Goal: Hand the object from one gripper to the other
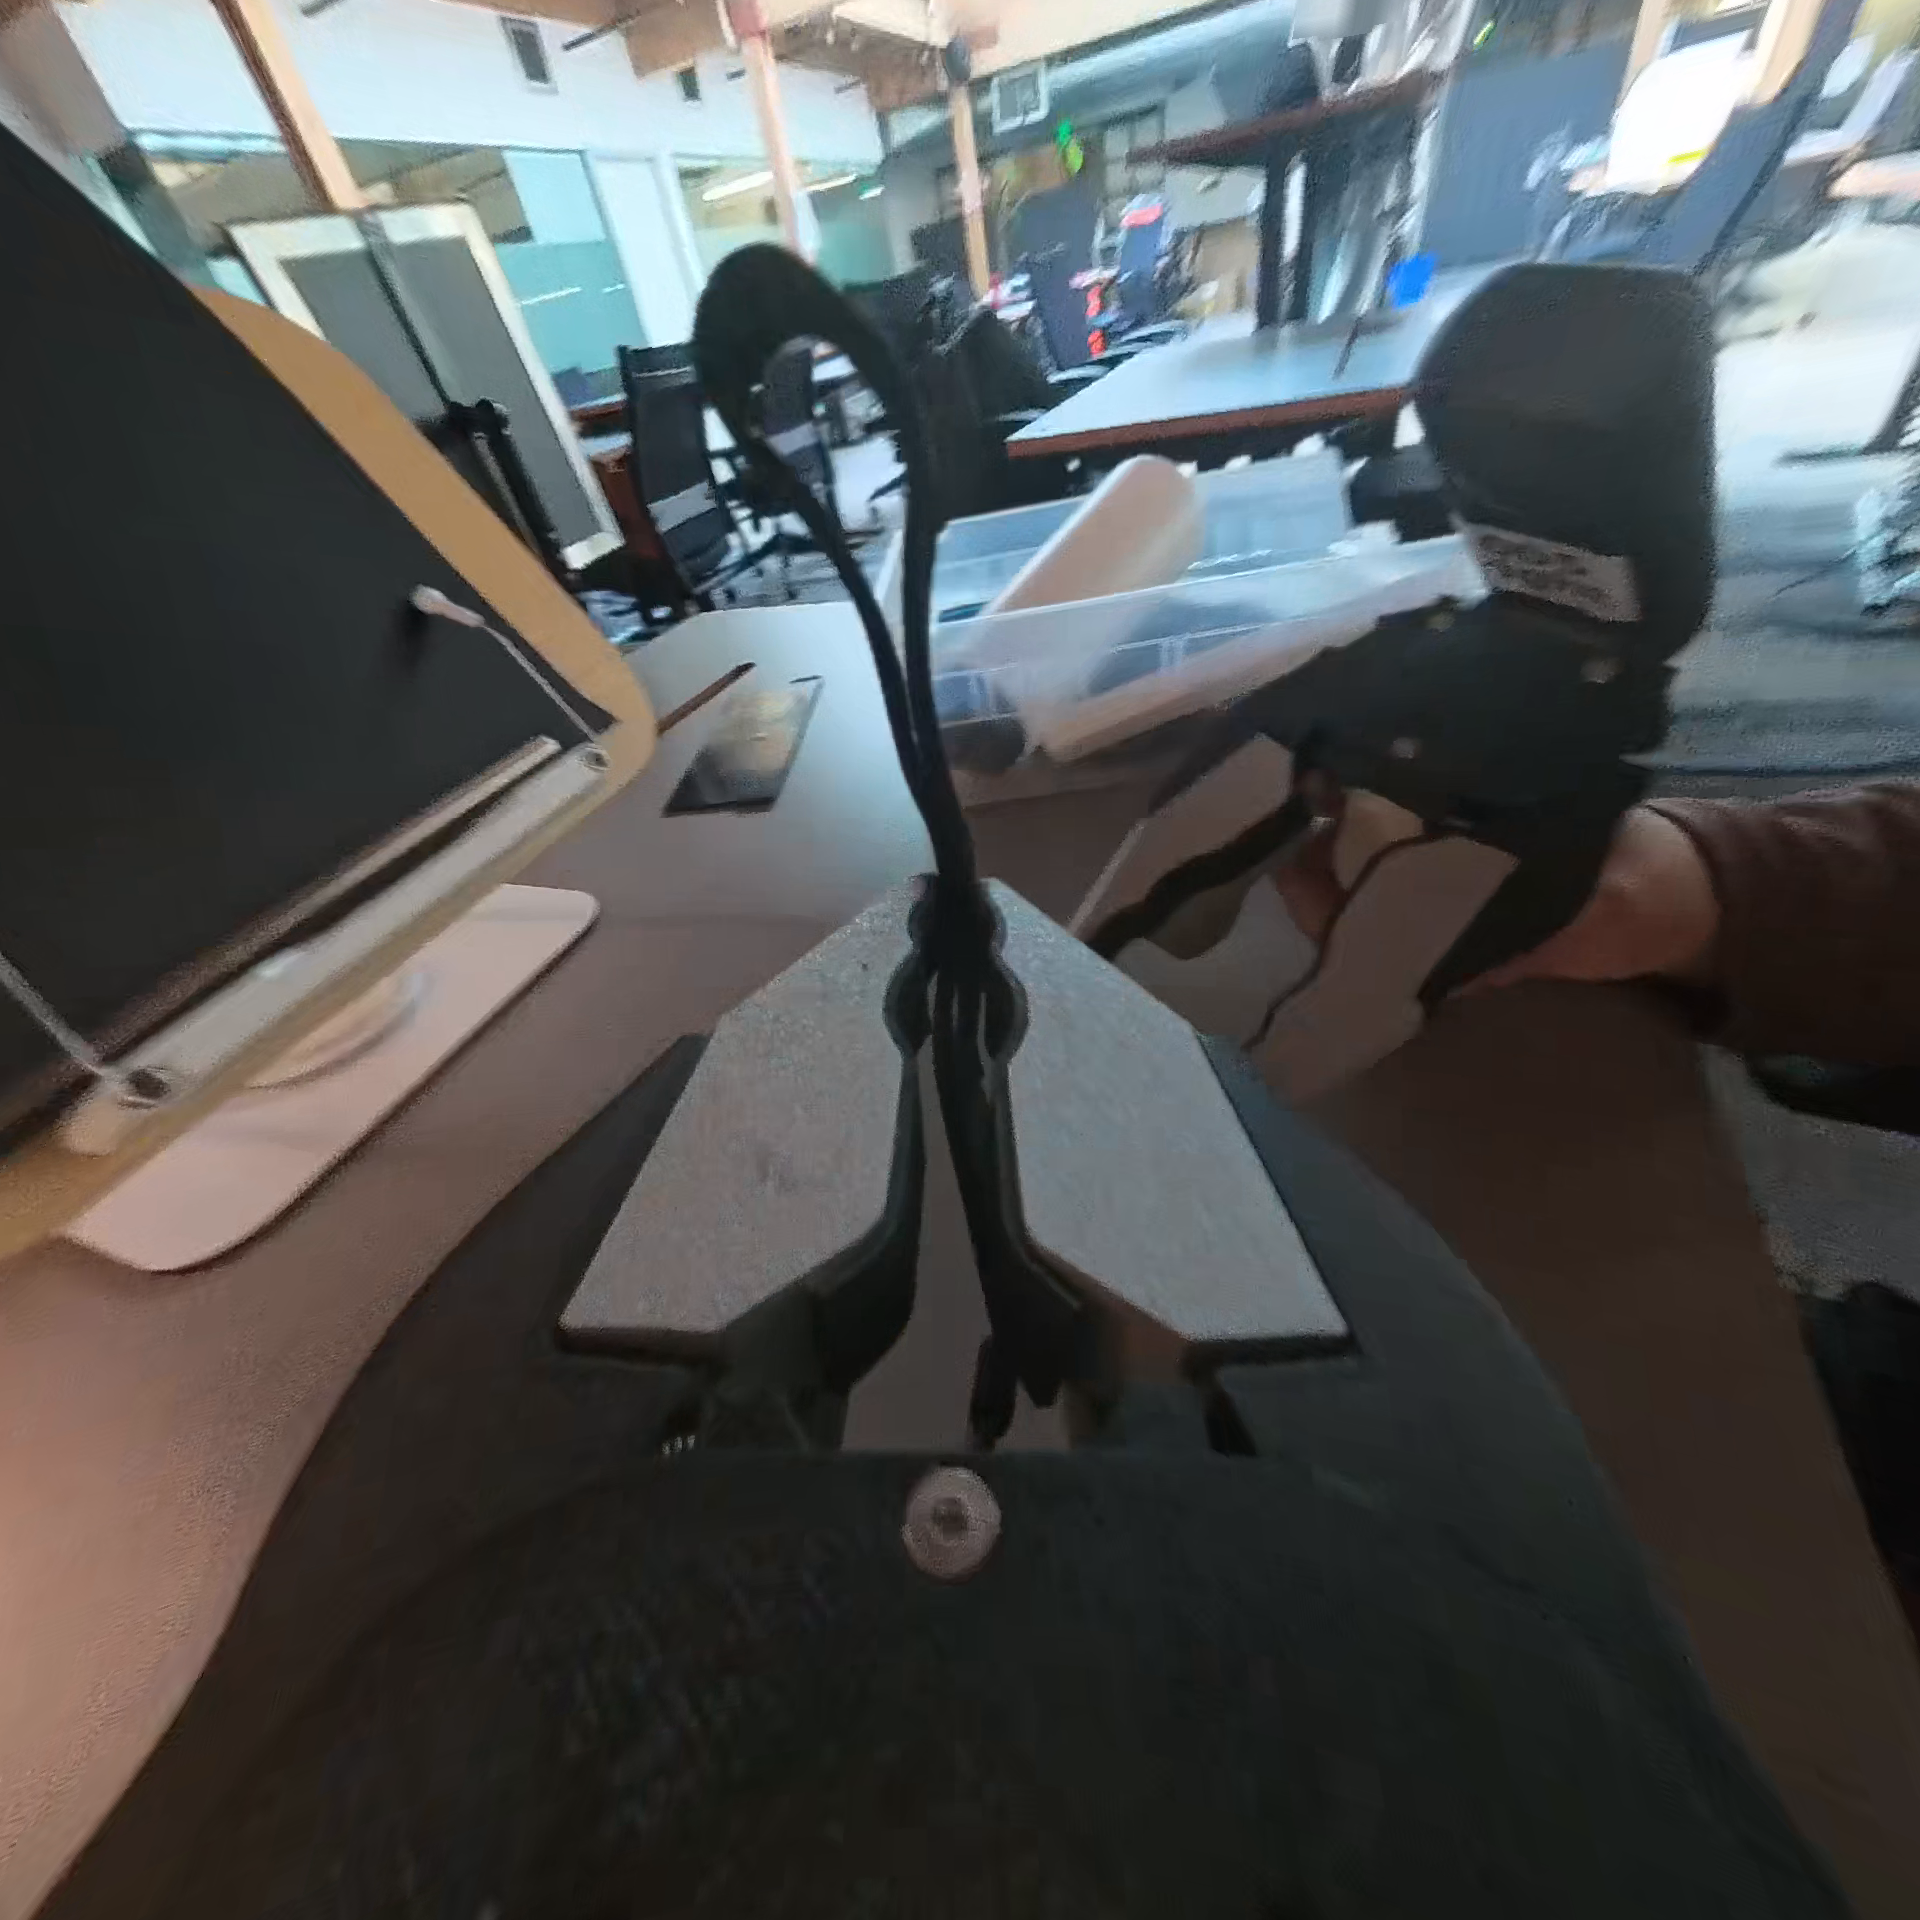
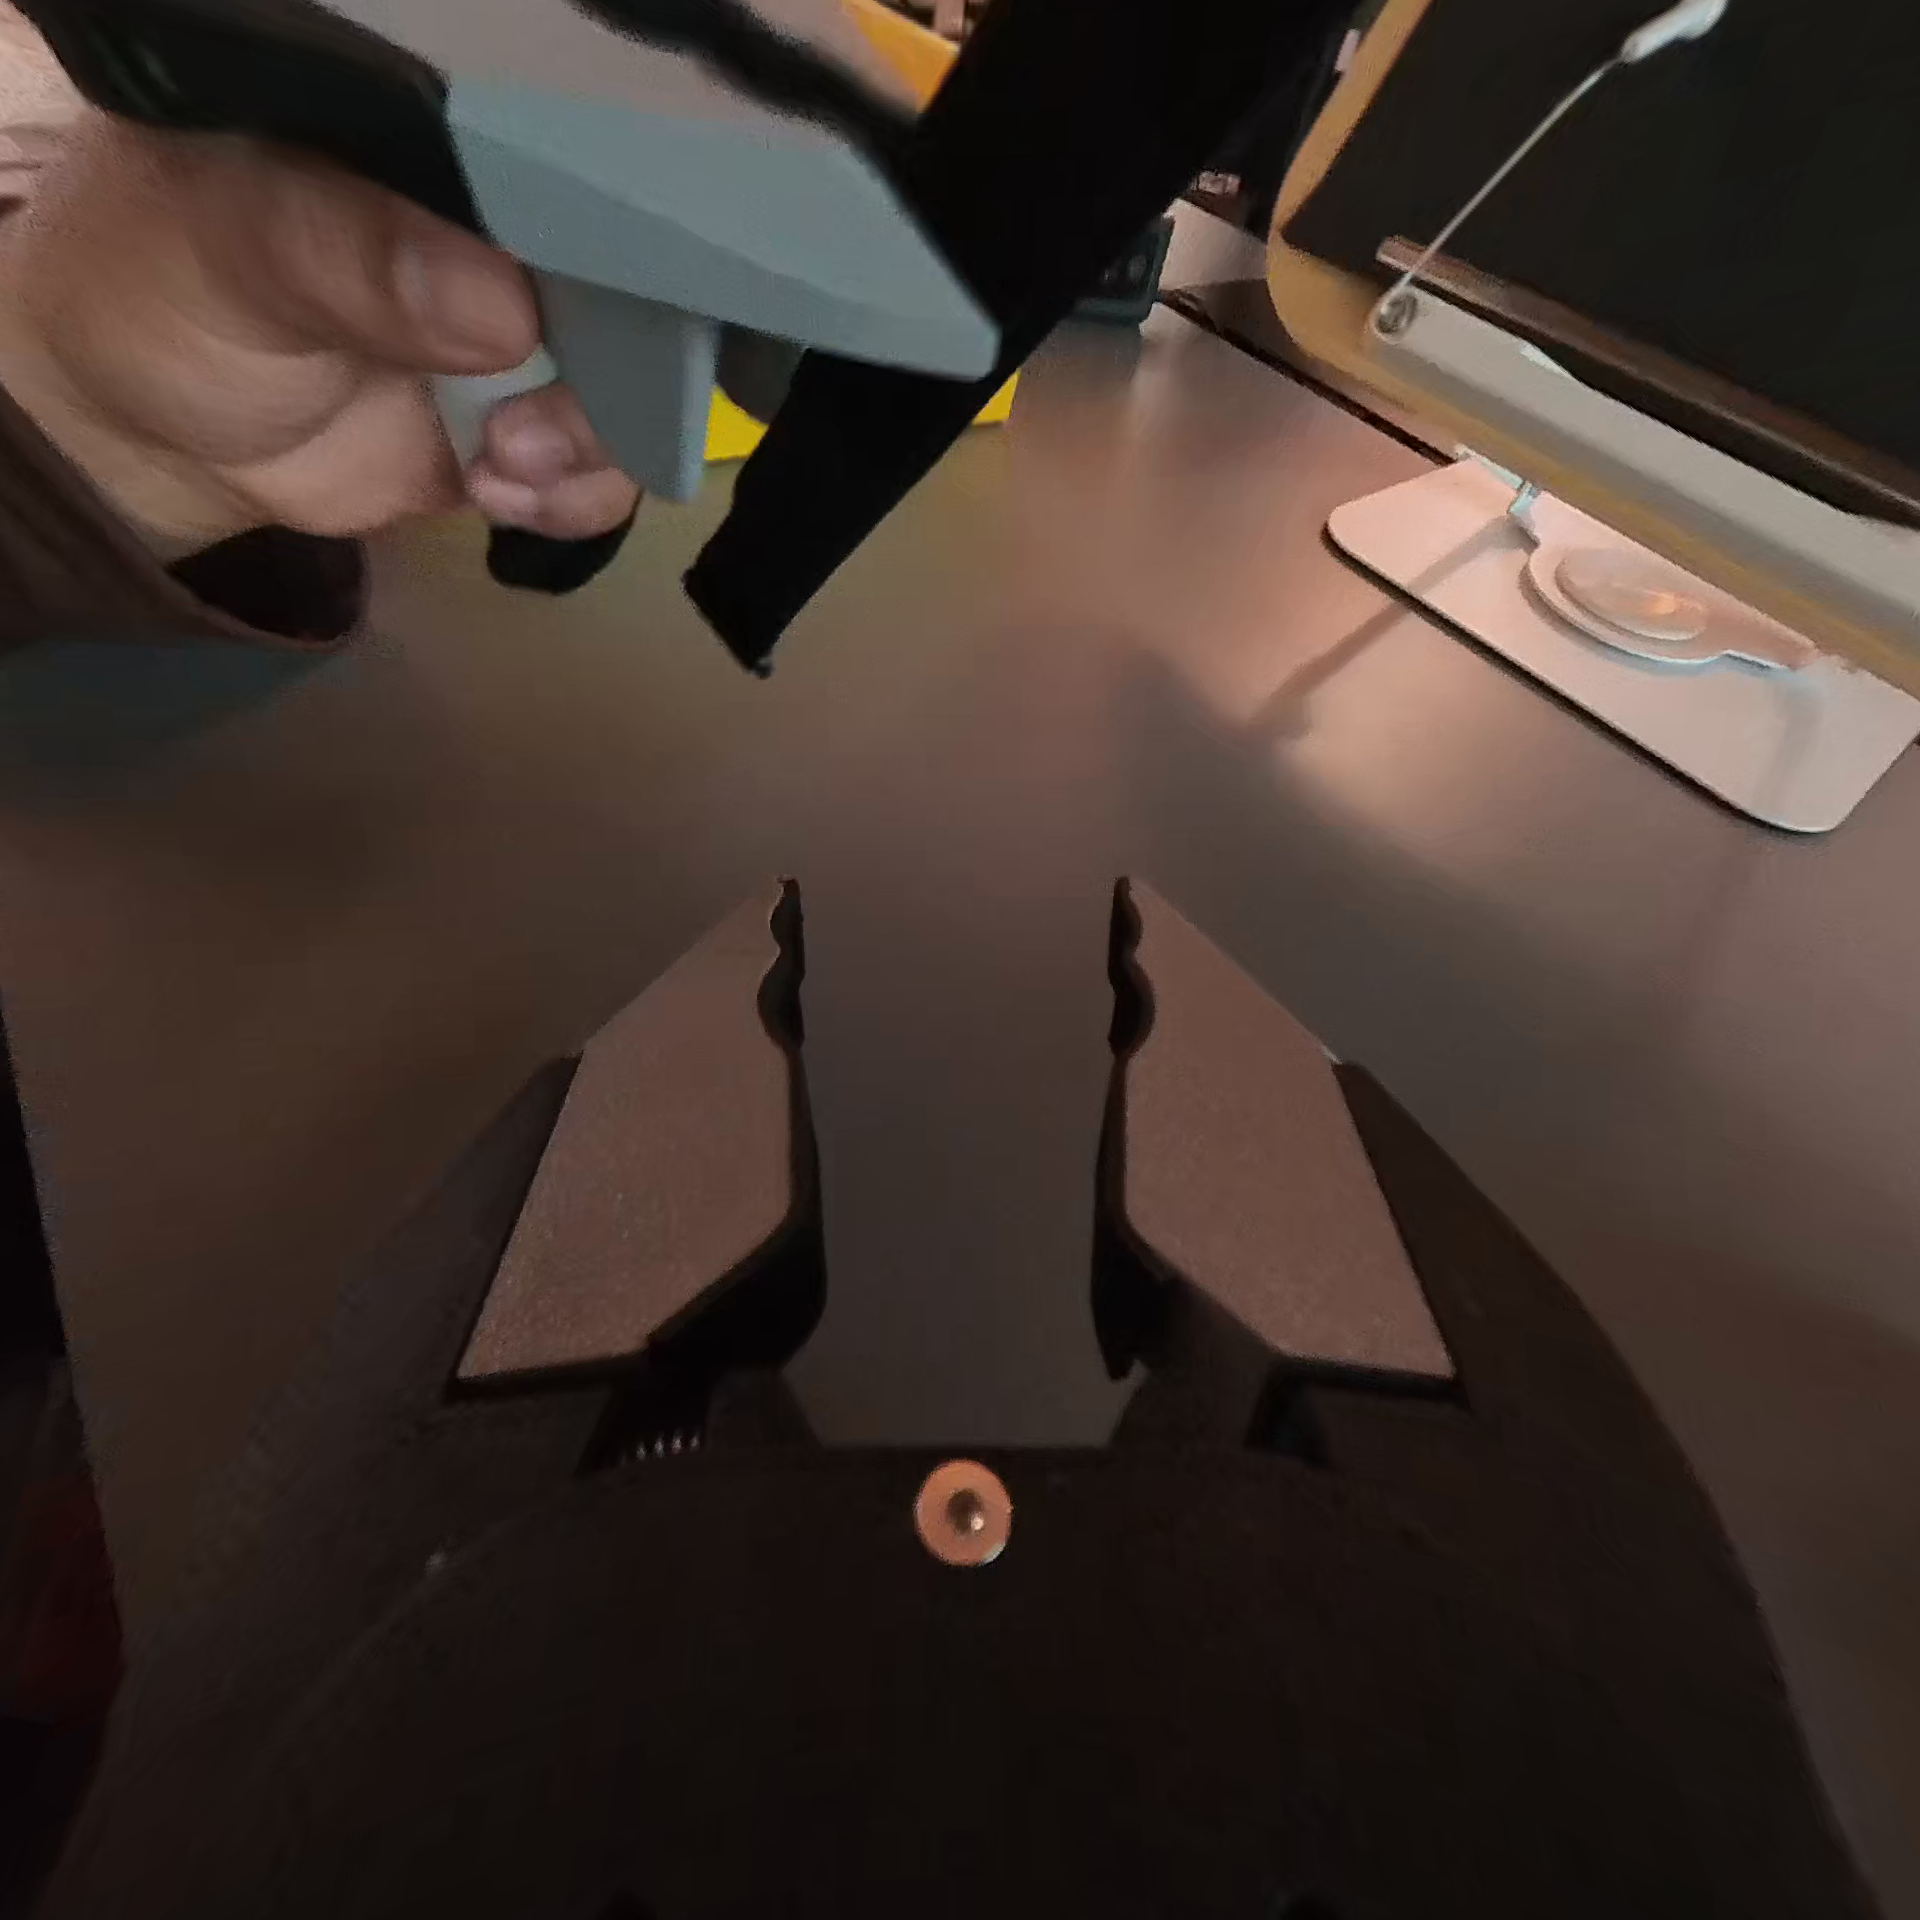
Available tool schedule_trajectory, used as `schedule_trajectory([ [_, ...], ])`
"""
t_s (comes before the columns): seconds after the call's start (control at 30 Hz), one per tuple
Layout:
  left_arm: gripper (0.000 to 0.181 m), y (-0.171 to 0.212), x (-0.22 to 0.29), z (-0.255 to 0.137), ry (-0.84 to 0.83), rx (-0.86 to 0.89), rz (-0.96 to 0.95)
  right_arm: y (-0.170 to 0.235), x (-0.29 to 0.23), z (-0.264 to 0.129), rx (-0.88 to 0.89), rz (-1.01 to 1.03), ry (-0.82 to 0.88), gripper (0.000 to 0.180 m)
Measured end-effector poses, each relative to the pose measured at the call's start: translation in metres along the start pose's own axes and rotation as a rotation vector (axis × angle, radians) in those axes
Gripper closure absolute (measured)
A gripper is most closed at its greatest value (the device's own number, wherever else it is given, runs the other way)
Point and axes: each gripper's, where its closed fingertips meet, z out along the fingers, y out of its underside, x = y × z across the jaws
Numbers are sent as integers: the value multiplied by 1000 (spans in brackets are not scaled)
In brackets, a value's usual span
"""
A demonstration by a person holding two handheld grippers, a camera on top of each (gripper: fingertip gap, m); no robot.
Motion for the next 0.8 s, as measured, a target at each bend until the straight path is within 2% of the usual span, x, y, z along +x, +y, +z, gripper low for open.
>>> schedule_trajectory([
  [0.1,179,8,12,2,62,19,-149,-3,5,-10,54,62,-25,124],
  [0.2,179,9,8,3,55,40,-170,-6,8,-13,82,126,-57,123],
  [0.33,179,23,15,10,151,6,-229,-6,3,-13,78,170,-123,121],
  [0.47,179,21,30,16,280,49,-347,-7,8,-11,86,158,-70,121],
  [0.6,179,27,44,15,320,32,-285,-4,1,-7,53,139,-105,110],
  [0.67,179,22,44,11,272,63,-234,-7,1,-12,84,130,-97,112],
  [0.8,179,7,55,4,286,113,-194,-13,0,-20,141,133,-92,112],
])
